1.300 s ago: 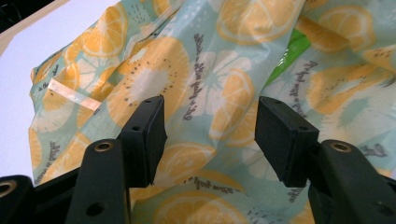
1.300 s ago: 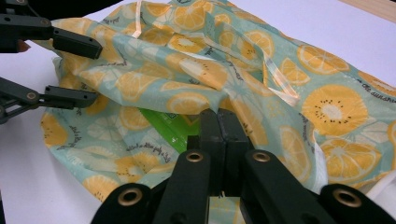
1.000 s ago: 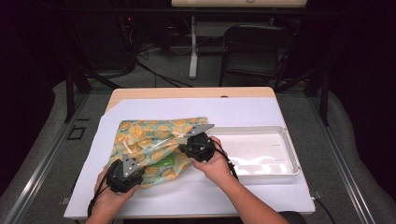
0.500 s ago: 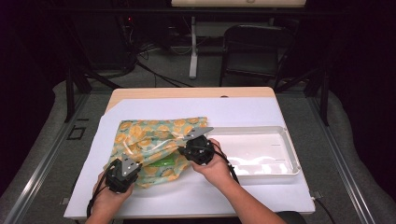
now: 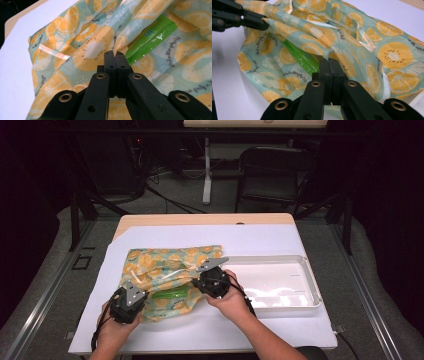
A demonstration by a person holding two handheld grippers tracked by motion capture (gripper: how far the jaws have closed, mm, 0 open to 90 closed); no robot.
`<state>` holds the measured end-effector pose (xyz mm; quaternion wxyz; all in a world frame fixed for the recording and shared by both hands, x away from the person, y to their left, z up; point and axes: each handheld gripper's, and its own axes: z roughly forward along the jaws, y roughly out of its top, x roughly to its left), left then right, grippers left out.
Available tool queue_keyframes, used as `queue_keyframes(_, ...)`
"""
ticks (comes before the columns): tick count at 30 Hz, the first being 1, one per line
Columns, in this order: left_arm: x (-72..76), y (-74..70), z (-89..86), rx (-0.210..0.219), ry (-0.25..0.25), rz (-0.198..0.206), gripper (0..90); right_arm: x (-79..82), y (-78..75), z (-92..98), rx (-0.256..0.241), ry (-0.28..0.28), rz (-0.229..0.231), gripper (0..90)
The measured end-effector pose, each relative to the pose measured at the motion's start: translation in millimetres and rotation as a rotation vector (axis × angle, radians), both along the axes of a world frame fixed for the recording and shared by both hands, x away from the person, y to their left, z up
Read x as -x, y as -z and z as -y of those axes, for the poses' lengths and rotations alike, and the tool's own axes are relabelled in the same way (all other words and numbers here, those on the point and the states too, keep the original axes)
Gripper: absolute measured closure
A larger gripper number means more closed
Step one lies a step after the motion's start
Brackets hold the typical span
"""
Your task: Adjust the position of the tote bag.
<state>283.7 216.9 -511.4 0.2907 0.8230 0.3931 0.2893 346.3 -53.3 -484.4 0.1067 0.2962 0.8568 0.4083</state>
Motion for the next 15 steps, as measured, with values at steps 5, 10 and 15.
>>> queue_keyframes(5, -10.4, -15.2, -3.0, 0.01, -0.015, 0.031, 90.0, -1.9, -0.6, 0.4, 0.022, 0.001, -0.004, 89.8)
queue_keyframes(10, -20.5, -29.2, -4.9, 0.034, -0.022, 0.02, 90.0, -5.9, -2.5, 1.3, 0.028, 0.006, -0.012, 89.4)
queue_keyframes(15, -34.1, -43.7, -5.6, 0.032, -0.028, 0.02, 90.0, -10.0, -8.1, 1.0, 0.052, 0.016, 0.009, 89.1)
